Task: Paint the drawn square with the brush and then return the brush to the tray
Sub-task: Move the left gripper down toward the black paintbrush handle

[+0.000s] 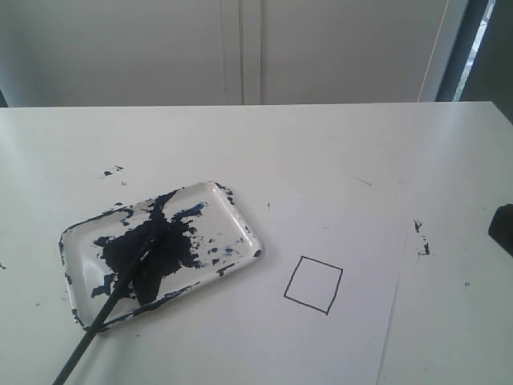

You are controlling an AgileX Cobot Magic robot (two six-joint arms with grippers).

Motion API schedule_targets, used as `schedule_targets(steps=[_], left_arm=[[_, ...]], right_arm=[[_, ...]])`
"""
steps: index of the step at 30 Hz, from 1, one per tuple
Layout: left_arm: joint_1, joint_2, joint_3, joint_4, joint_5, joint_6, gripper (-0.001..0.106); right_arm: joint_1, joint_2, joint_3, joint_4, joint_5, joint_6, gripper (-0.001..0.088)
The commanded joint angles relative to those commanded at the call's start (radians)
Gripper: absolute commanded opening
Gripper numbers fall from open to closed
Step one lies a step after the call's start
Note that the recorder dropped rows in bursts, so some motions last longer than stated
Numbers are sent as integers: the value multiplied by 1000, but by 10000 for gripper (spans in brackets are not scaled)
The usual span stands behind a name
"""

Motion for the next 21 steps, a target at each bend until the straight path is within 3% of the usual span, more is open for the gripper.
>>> schedule_targets(steps=[3,8,16,21], left_arm=[[0,72,6,52,75,-32,0],[0,179,26,59,70,-19,14],[0,312,156,69,11,37,337],[-37,332,229,148,-96,-11,302]], right_arm=[[0,0,0,0,0,0,0],[0,0,0,0,0,0,0],[0,0,0,0,0,0,0],[0,0,0,0,-2,0,0]])
